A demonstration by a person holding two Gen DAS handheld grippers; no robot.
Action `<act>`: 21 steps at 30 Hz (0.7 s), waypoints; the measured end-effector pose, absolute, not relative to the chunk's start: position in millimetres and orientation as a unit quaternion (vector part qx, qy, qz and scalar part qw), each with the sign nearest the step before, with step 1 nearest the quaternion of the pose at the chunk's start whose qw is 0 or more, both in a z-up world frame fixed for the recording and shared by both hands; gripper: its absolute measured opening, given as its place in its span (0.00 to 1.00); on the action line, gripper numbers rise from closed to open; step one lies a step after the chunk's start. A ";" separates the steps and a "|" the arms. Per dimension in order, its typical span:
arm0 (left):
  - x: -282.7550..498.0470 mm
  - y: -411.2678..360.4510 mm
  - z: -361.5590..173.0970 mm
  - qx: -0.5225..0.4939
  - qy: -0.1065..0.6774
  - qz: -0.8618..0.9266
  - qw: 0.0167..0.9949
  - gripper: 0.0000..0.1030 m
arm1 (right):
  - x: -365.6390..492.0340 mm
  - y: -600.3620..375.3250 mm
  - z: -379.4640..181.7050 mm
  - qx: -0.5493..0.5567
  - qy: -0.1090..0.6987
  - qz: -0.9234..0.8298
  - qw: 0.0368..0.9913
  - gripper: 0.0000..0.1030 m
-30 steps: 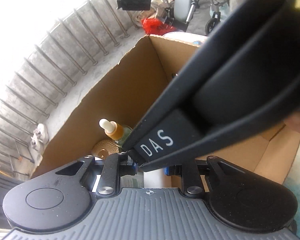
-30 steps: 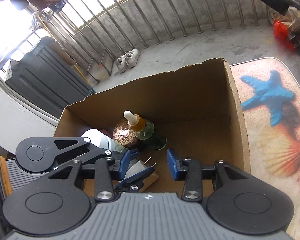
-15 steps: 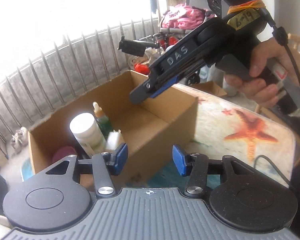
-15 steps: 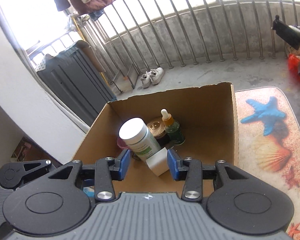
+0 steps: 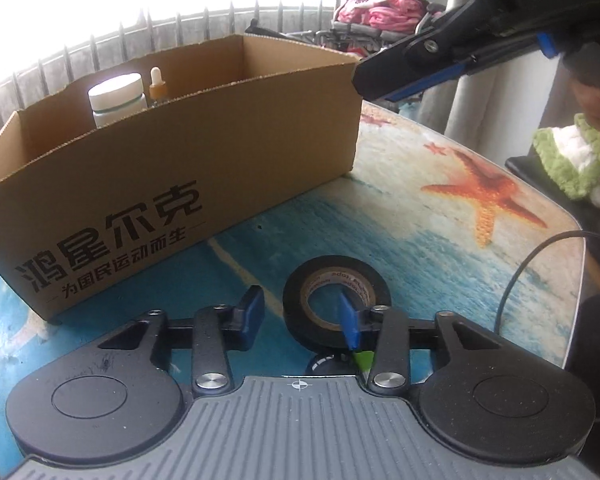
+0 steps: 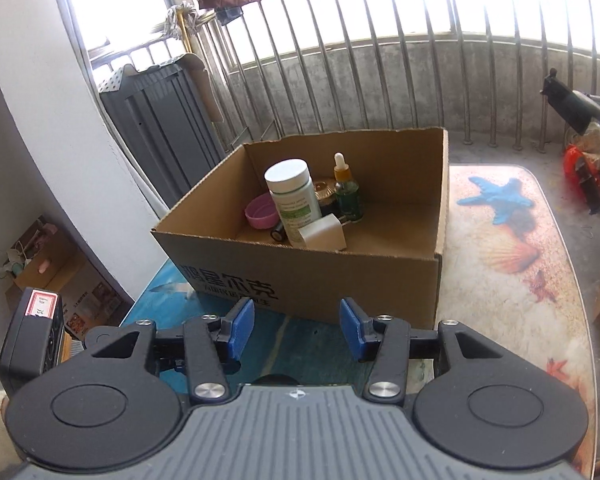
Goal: Organize rigid objects
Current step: 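Move the right gripper to the black tape roll and grasp it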
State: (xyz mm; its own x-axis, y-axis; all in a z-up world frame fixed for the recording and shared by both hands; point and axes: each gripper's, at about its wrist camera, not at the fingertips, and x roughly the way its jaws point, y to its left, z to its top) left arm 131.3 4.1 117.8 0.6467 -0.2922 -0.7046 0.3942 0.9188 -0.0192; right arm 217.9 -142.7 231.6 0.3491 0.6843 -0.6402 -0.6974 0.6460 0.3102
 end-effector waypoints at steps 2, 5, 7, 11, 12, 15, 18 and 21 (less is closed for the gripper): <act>136.2 1.6 114.1 0.074 0.377 -0.179 0.906 0.20 | 220.0 -147.7 218.6 -0.001 0.400 0.417 0.816 0.49; 140.1 -6.4 110.3 0.098 0.378 -0.178 0.903 0.16 | 220.0 -150.5 207.8 -0.007 0.401 0.402 0.823 0.49; 140.4 -11.8 108.2 0.115 0.377 -0.177 0.902 0.15 | 220.8 -154.7 199.8 -0.001 0.412 0.404 0.817 0.49; 135.6 -17.2 106.1 0.146 0.349 -0.162 0.911 0.15 | 222.1 -159.1 184.4 0.007 0.435 0.401 0.806 0.49; 135.3 -16.8 106.3 0.143 0.347 -0.161 0.913 0.15 | 221.7 -159.8 180.8 0.004 0.438 0.399 0.805 0.49; 134.3 -15.4 108.2 0.142 0.345 -0.163 0.913 0.15 | 222.9 -162.8 169.5 0.012 0.455 0.396 0.797 0.49; 132.6 -15.8 110.8 0.151 0.337 -0.160 0.915 0.14 | 226.8 -166.5 156.8 0.049 0.481 0.395 0.781 0.49; 129.7 -15.8 115.0 0.160 0.326 -0.157 0.918 0.14 | 226.2 -164.8 146.3 0.057 0.495 0.396 0.771 0.49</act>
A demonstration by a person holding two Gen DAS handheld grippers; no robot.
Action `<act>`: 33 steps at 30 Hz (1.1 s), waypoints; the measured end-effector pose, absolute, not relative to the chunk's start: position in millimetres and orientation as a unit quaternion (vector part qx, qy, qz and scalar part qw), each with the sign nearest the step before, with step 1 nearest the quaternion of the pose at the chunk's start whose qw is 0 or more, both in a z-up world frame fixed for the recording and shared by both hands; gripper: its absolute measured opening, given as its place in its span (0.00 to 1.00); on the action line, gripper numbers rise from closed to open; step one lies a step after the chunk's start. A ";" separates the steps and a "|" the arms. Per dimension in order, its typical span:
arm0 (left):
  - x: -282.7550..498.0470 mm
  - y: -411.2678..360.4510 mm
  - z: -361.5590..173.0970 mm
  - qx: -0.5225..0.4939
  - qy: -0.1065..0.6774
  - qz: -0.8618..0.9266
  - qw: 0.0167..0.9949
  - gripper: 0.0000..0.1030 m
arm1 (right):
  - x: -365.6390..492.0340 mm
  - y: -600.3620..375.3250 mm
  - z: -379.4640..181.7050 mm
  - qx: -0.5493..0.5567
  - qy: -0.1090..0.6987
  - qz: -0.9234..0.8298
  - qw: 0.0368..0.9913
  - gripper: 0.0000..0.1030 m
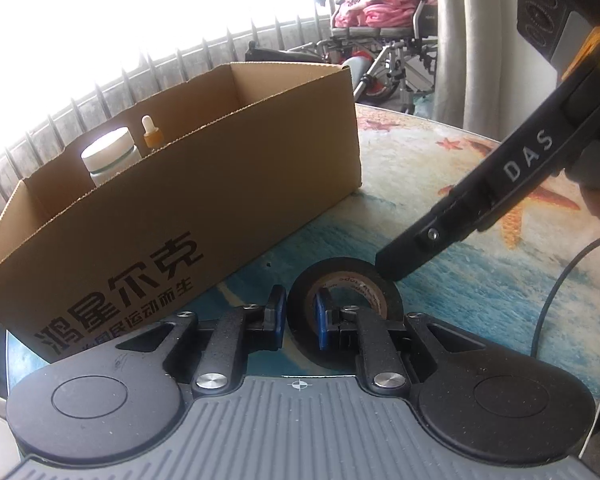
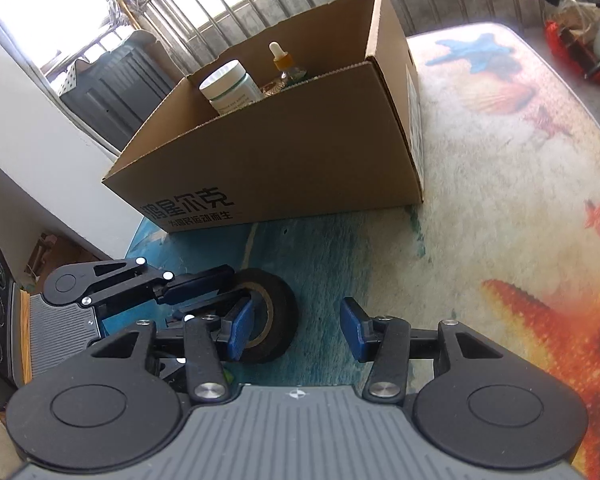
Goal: Organize rigid objects
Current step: 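Move the right gripper to the black tape roll and grasp it, then lower the black tape roll into the box and open the right gripper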
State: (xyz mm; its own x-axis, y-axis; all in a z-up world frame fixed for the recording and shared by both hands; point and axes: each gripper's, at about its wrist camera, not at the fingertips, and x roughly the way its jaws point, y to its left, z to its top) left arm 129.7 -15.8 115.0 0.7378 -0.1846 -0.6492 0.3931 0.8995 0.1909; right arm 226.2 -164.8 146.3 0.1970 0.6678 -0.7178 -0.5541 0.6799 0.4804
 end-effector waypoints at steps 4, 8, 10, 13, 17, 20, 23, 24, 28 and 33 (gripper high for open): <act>122.5 -14.1 119.9 0.158 0.311 -0.150 0.925 0.14 | 226.1 -165.4 140.5 0.064 0.495 0.393 0.772 0.49; 116.4 -15.8 122.9 0.161 0.297 -0.145 0.930 0.14 | 229.3 -166.5 137.6 0.092 0.509 0.400 0.756 0.49; 118.5 -17.3 123.1 0.159 0.295 -0.146 0.931 0.14 | 228.9 -165.2 137.1 0.102 0.513 0.403 0.751 0.49; 119.3 -18.6 121.5 0.154 0.295 -0.146 0.932 0.14 | 227.4 -160.4 136.9 0.098 0.507 0.402 0.756 0.49; 113.7 -20.1 122.0 0.160 0.290 -0.151 0.931 0.14 | 226.3 -158.3 133.3 0.112 0.499 0.409 0.756 0.20; 109.0 -19.6 124.8 0.171 0.284 -0.151 0.931 0.14 | 216.8 -153.9 138.4 0.093 0.483 0.412 0.767 0.20; 100.3 -16.3 138.4 0.179 0.260 -0.148 0.937 0.14 | 207.4 -153.2 156.0 0.087 0.460 0.418 0.779 0.20; 96.1 -15.5 146.0 0.185 0.246 -0.146 0.940 0.14 | 205.3 -153.3 164.8 0.086 0.449 0.424 0.782 0.20; 91.4 -5.6 184.4 0.222 0.196 -0.128 0.947 0.14 | 212.1 -141.1 209.5 0.088 0.419 0.456 0.780 0.20; 131.3 31.1 231.1 0.232 0.187 -0.097 0.950 0.14 | 243.2 -88.3 262.3 0.064 0.378 0.485 0.786 0.20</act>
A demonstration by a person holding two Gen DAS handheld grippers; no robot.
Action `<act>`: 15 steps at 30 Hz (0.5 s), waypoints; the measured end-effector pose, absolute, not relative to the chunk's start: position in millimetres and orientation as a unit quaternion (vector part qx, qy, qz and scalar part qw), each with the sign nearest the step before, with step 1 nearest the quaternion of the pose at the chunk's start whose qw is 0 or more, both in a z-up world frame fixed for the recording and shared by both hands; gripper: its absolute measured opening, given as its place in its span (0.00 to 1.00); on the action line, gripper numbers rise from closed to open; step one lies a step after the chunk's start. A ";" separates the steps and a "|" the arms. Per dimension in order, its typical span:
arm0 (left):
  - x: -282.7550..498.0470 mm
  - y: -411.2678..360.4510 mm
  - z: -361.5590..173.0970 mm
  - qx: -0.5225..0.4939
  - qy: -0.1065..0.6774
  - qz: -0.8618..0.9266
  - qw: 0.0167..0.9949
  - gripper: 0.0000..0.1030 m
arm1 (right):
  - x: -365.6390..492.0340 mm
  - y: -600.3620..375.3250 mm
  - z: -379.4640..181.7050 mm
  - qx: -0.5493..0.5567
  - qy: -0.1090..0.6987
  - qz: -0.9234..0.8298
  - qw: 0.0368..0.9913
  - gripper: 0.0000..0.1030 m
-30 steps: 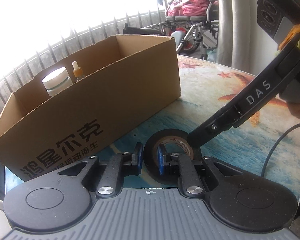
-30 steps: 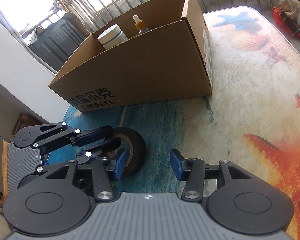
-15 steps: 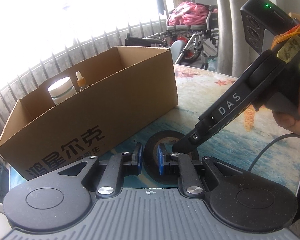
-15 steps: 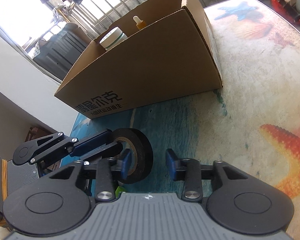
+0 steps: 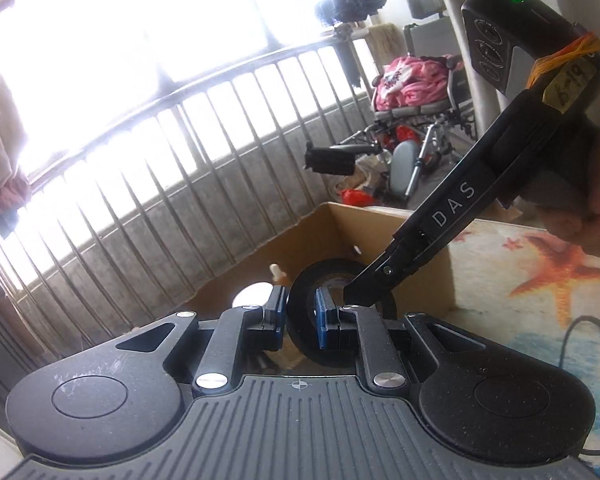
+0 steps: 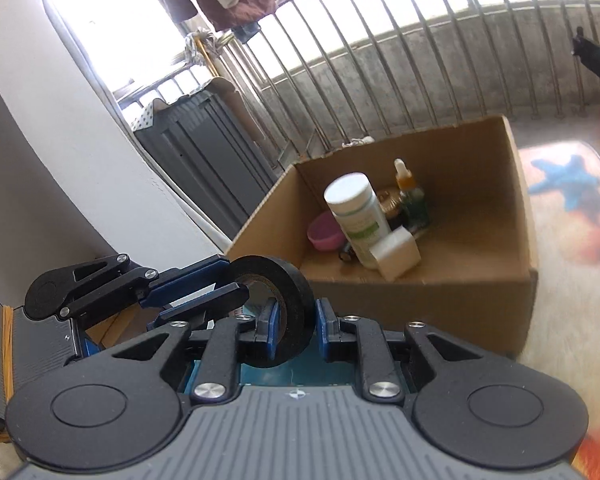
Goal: Organize rigid objects
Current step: 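Lower the black tape roll into the box and open the right gripper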
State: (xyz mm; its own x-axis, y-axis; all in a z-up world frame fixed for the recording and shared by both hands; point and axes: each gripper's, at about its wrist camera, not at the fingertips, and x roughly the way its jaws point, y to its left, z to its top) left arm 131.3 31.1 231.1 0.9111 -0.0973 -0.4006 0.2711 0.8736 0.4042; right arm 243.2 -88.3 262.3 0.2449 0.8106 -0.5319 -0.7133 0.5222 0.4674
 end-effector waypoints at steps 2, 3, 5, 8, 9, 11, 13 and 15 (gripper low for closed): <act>155.8 48.1 240.2 0.238 0.202 -0.084 0.946 0.14 | 264.0 -56.8 272.9 0.054 0.376 0.490 0.784 0.21; 165.9 56.1 242.2 0.236 0.207 -0.079 0.946 0.14 | 273.3 -45.0 274.2 0.058 0.380 0.491 0.782 0.21; 191.3 72.2 242.2 0.241 0.235 -0.075 0.939 0.14 | 289.2 -23.0 270.9 0.060 0.392 0.492 0.775 0.21; 220.6 86.2 229.4 0.255 0.285 -0.080 0.920 0.14 | 304.7 9.8 251.9 0.043 0.419 0.485 0.766 0.21; 227.8 88.7 224.2 0.259 0.299 -0.083 0.914 0.14 | 307.6 19.9 243.9 0.032 0.427 0.481 0.765 0.21; 241.9 95.5 210.0 0.268 0.329 -0.090 0.901 0.14 | 314.3 38.1 228.7 0.000 0.443 0.470 0.763 0.21; 251.4 99.1 199.1 0.276 0.352 -0.097 0.889 0.14 | 319.3 50.7 215.3 -0.021 0.461 0.460 0.759 0.21; 258.8 100.5 191.3 0.283 0.377 -0.109 0.875 0.14 | 323.4 60.6 204.6 -0.042 0.479 0.451 0.752 0.23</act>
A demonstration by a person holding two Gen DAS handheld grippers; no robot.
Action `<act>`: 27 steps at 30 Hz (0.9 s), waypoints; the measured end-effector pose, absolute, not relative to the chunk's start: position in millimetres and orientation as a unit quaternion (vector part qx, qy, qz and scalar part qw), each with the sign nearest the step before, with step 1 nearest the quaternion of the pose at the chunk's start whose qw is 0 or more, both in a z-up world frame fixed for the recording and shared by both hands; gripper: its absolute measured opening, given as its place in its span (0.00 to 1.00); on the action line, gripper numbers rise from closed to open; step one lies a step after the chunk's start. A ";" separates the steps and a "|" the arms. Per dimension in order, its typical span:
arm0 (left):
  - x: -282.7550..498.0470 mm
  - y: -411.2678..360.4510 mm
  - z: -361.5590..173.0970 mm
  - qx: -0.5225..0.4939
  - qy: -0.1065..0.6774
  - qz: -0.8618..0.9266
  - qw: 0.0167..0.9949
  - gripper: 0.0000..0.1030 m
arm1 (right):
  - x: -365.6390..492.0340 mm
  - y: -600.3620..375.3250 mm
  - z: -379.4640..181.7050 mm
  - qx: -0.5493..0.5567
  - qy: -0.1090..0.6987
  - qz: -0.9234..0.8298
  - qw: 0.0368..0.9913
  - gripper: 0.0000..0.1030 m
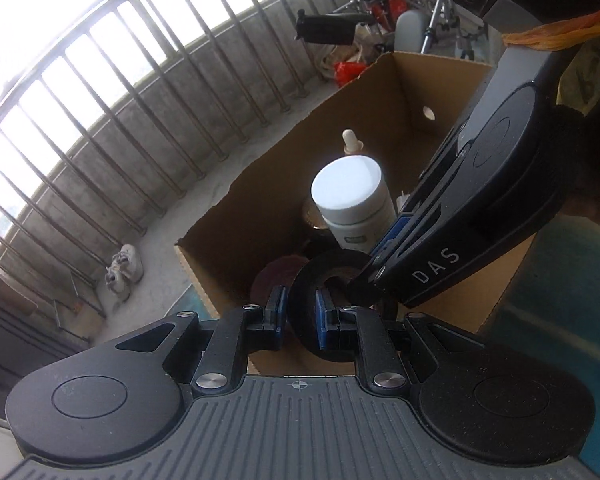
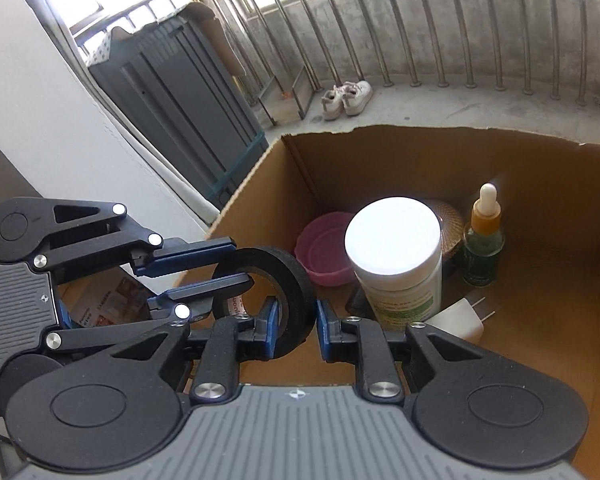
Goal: Organize rigid objects
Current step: 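Lower the black tape roll into the box and open the right gripper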
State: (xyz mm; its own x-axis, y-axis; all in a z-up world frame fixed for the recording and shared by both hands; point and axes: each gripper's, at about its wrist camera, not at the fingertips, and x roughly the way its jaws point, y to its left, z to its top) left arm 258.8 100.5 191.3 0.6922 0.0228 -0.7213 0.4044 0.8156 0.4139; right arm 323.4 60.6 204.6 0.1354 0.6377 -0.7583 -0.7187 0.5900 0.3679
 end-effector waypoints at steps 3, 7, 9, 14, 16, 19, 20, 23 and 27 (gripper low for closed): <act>264.3 98.3 182.1 0.311 0.410 -0.128 0.848 0.14 | 331.2 72.2 192.5 -0.073 0.516 0.442 0.730 0.24; 277.7 102.0 173.8 0.299 0.471 -0.145 0.817 0.14 | 335.9 81.4 183.2 -0.094 0.537 0.433 0.718 0.24; 281.5 99.2 169.0 0.316 0.484 -0.139 0.804 0.14 | 334.2 81.1 185.7 -0.099 0.528 0.432 0.724 0.32; 279.2 94.6 165.7 0.353 0.481 -0.118 0.794 0.14 | 332.2 74.1 192.6 -0.096 0.502 0.433 0.743 0.48; 273.7 91.4 165.8 0.366 0.471 -0.109 0.795 0.14 | 330.6 66.3 192.9 -0.079 0.502 0.433 0.744 0.48; 266.8 90.5 170.2 0.369 0.458 -0.099 0.802 0.14 | 321.8 51.4 196.4 -0.074 0.488 0.442 0.749 0.48; 262.4 90.4 173.3 0.365 0.453 -0.096 0.807 0.15 | 318.9 46.8 197.7 -0.076 0.482 0.445 0.751 0.48; 241.3 88.8 185.9 0.358 0.429 -0.089 0.825 0.16 | 308.4 29.1 206.5 -0.072 0.454 0.451 0.765 0.48; 231.4 84.4 195.4 0.352 0.413 -0.098 0.834 0.16 | 303.9 15.0 215.5 -0.061 0.437 0.447 0.778 0.48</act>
State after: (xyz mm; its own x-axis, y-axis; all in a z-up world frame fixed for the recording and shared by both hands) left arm 231.4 84.4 195.4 0.6399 0.1259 -0.7581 0.4545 0.7334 0.5055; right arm 303.9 15.0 215.5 0.2174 0.6424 -0.7349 -0.7494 0.5923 0.2960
